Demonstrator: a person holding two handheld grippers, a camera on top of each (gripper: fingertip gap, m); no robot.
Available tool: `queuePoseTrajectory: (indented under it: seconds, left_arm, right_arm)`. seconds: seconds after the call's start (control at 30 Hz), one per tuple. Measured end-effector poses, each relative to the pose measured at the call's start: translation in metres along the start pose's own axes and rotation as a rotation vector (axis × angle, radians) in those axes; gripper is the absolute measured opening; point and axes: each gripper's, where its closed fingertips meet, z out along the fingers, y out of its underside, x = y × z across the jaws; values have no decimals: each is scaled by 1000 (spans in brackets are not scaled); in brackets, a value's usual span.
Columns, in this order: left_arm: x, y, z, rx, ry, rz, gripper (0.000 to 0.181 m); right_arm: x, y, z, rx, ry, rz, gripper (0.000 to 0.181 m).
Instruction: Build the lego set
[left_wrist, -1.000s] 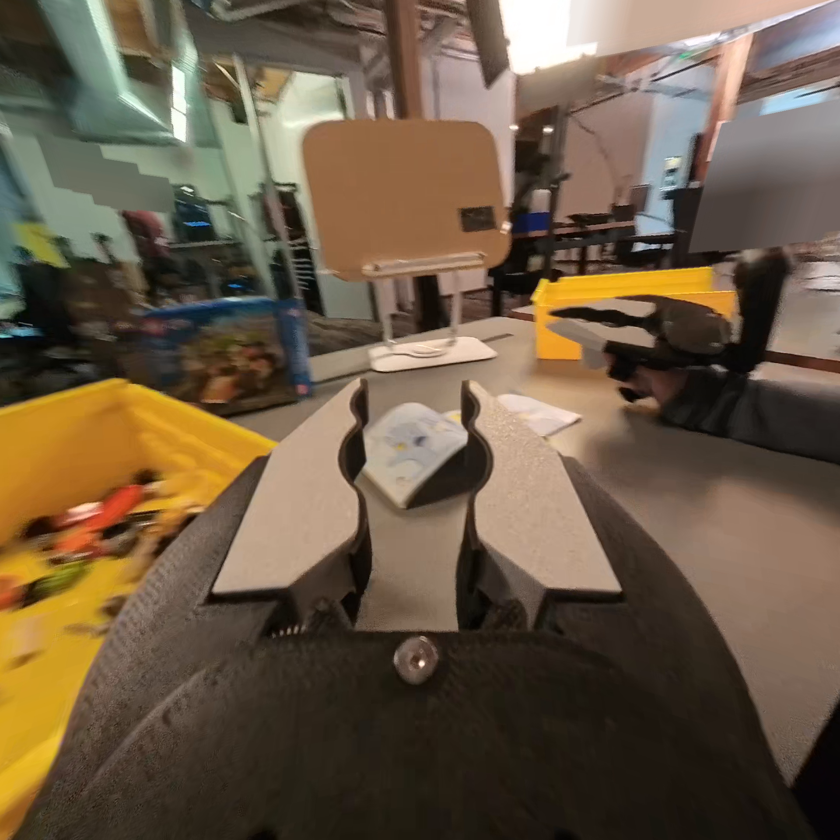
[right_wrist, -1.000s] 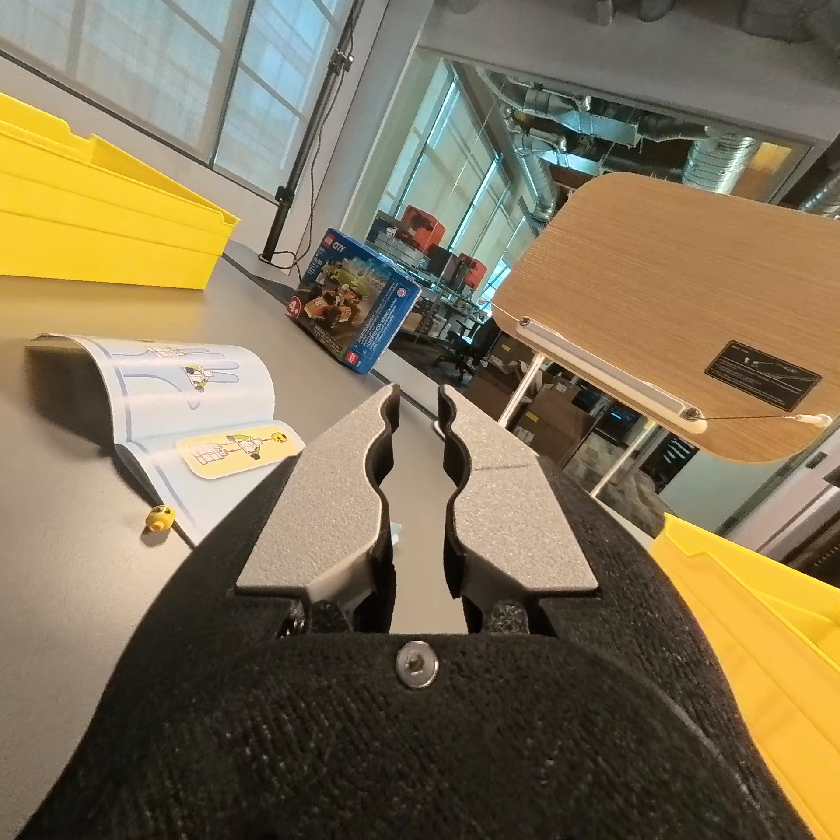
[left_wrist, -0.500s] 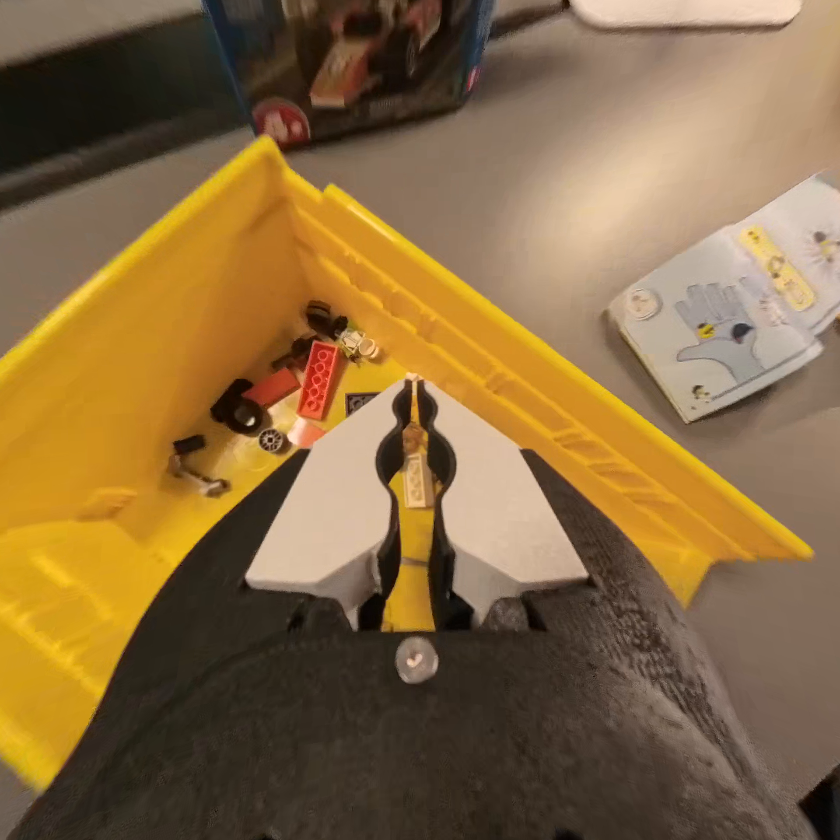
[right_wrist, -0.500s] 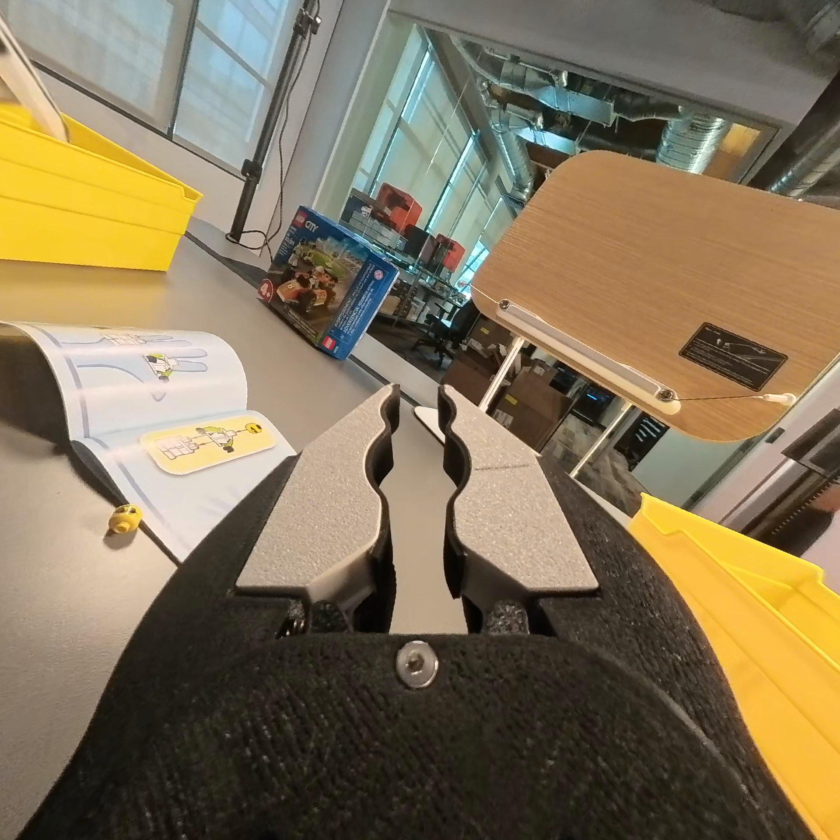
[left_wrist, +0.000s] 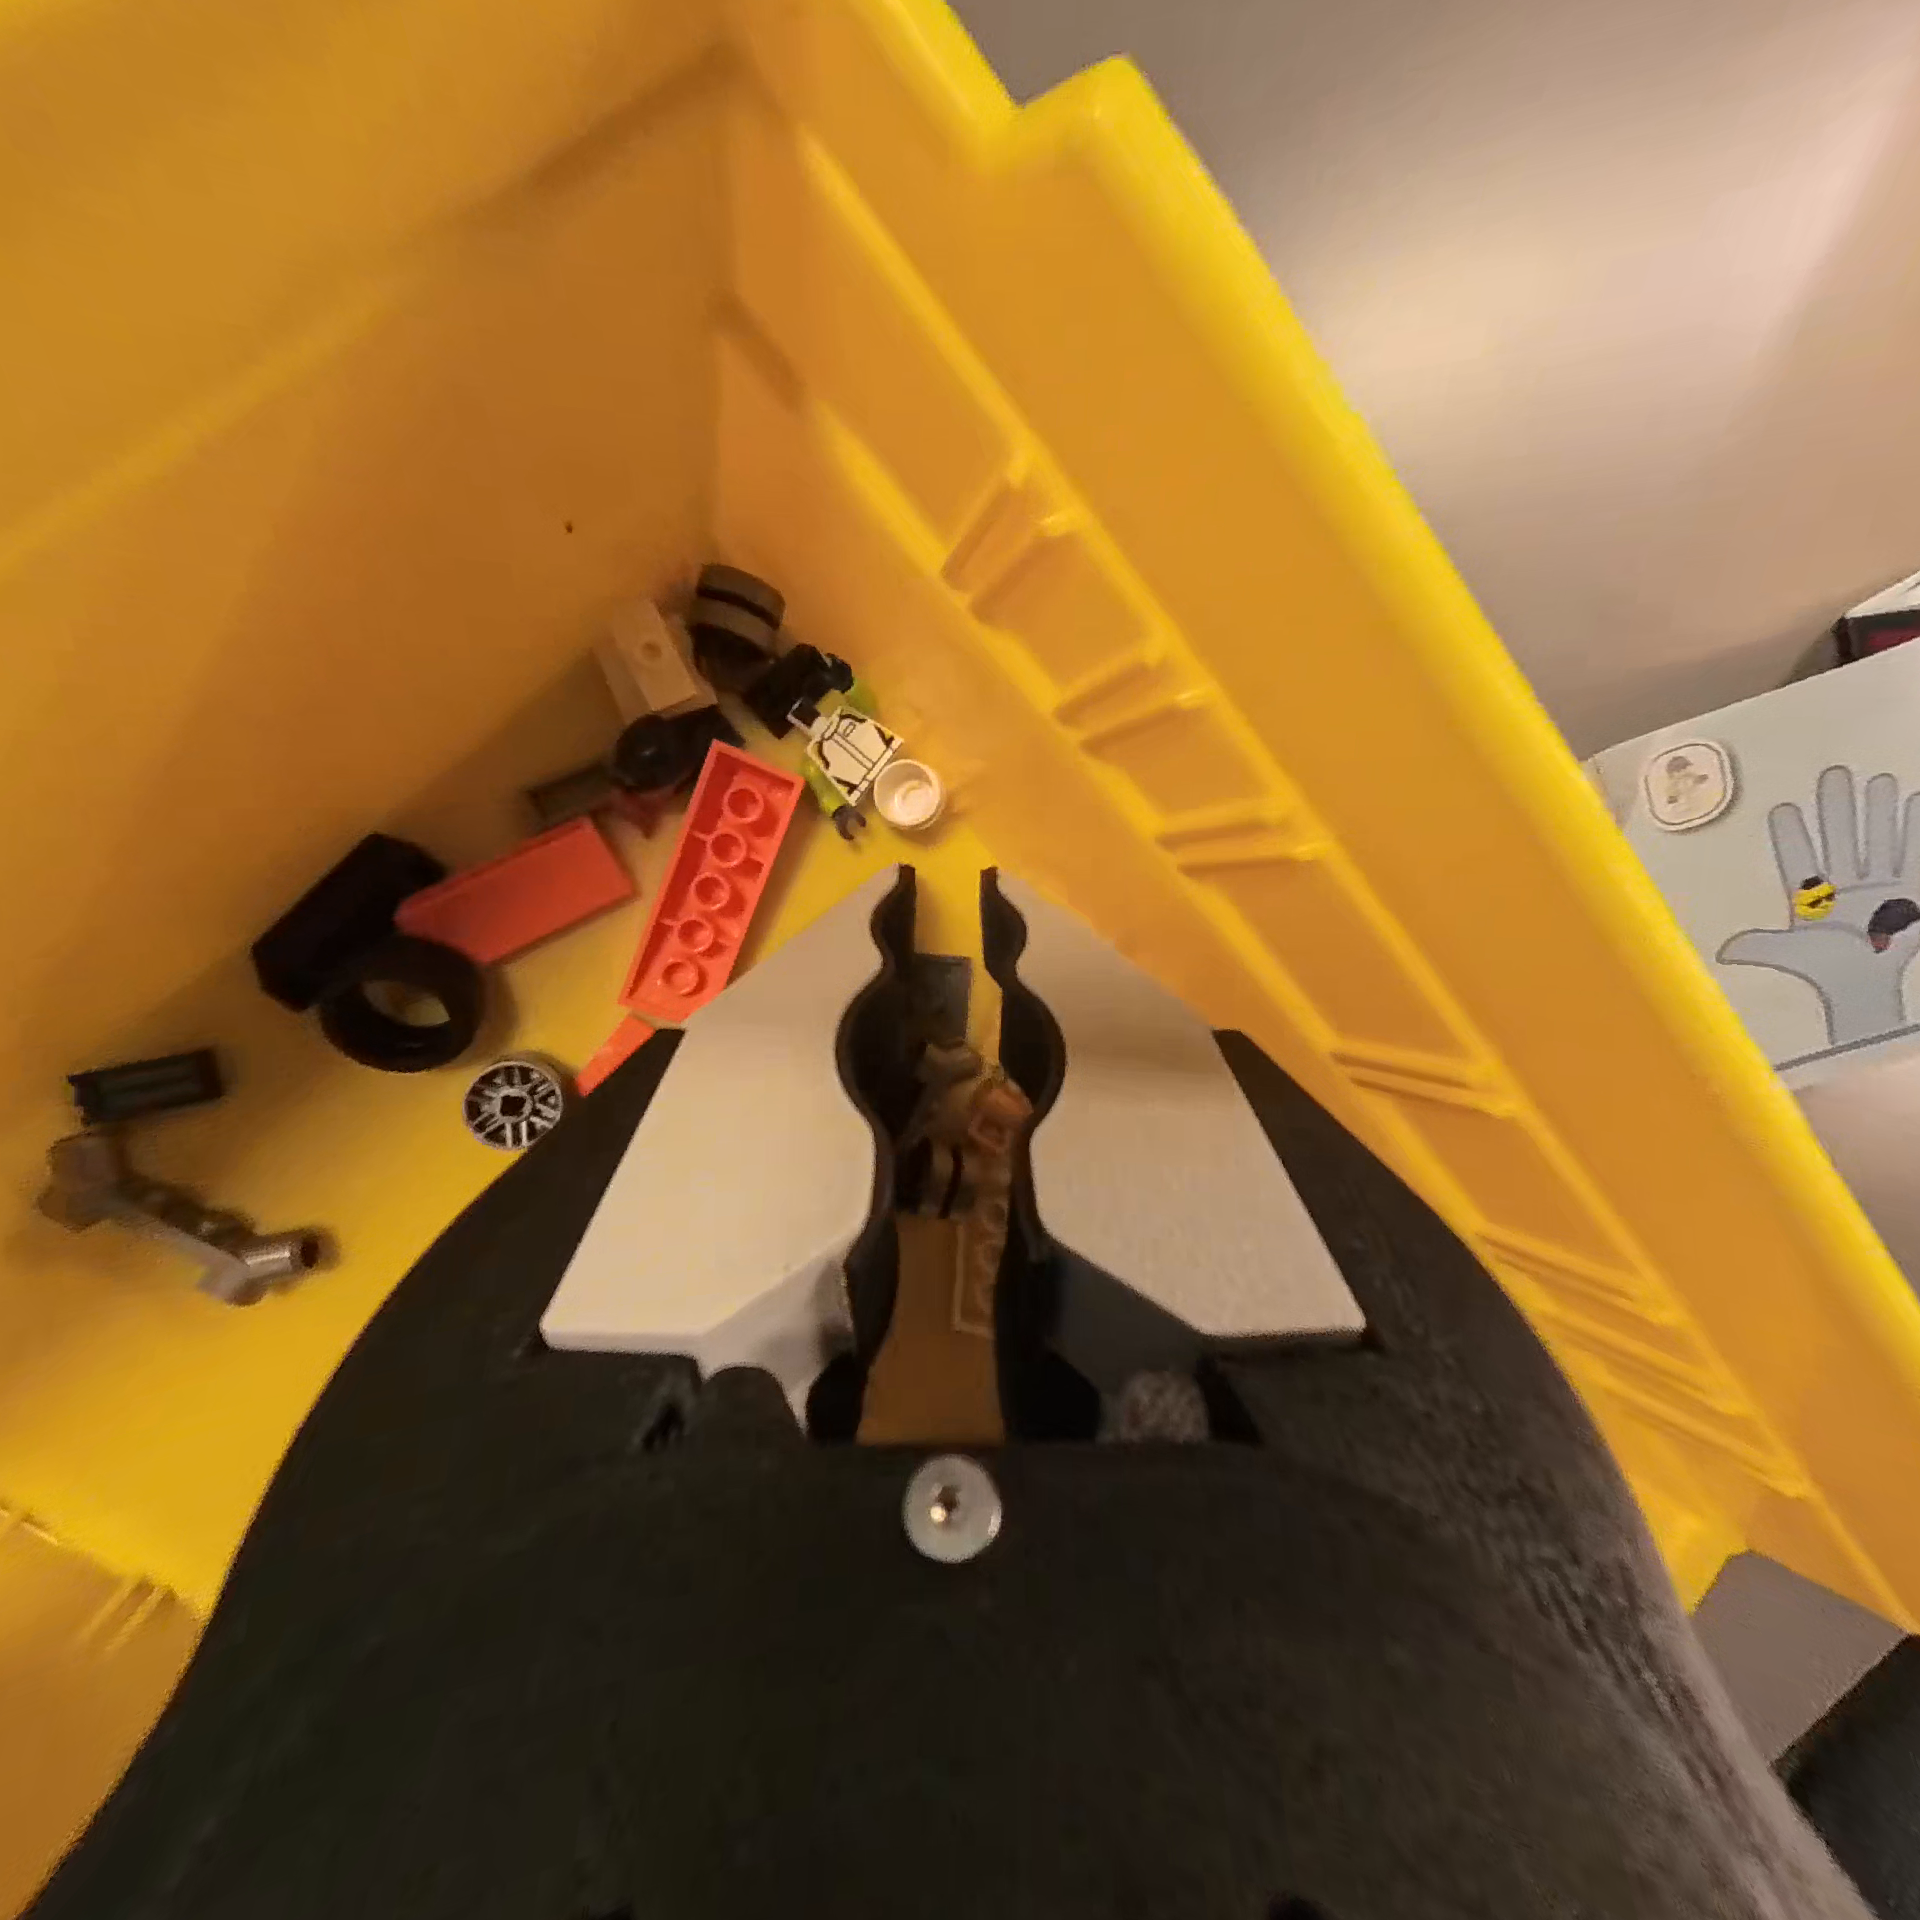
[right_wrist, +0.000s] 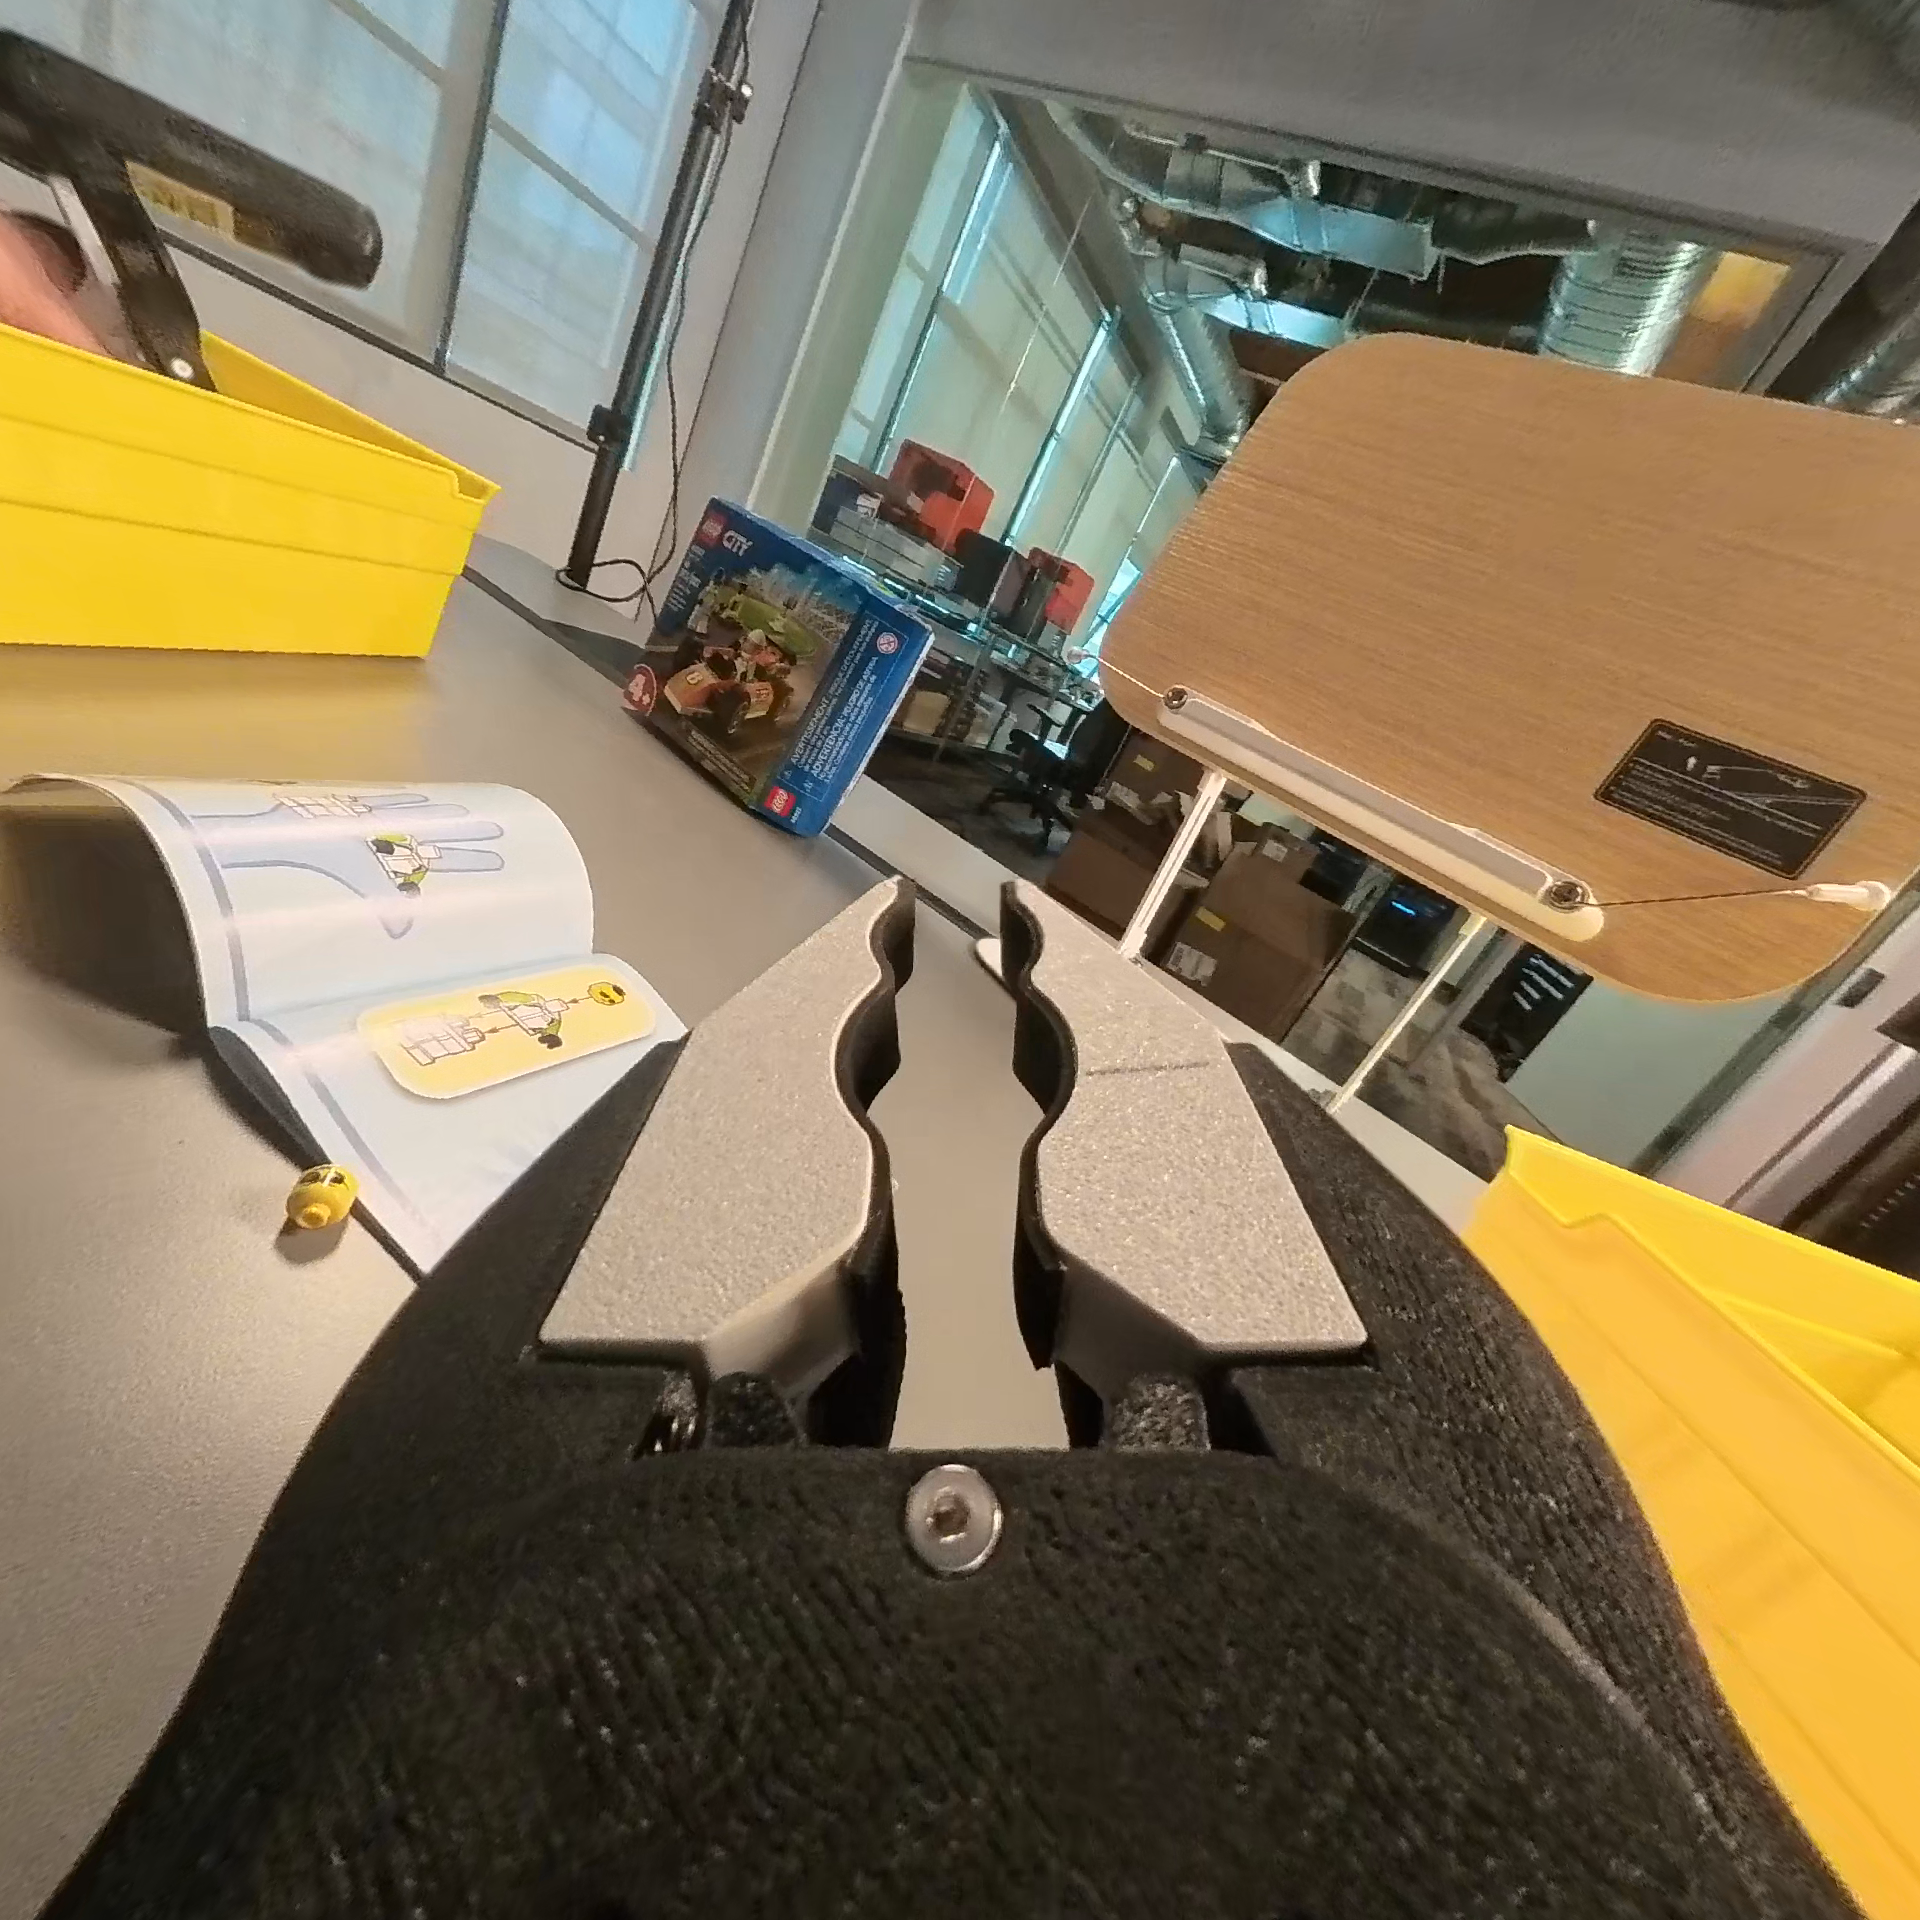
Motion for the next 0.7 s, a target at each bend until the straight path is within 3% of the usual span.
queuePoseTrajectory:
  seconds: [0.7]
  left_arm:
    - [-22,-16,3,74,-10,63,11]
  right_arm:
    - [4,2,1,0,-11,49,13]
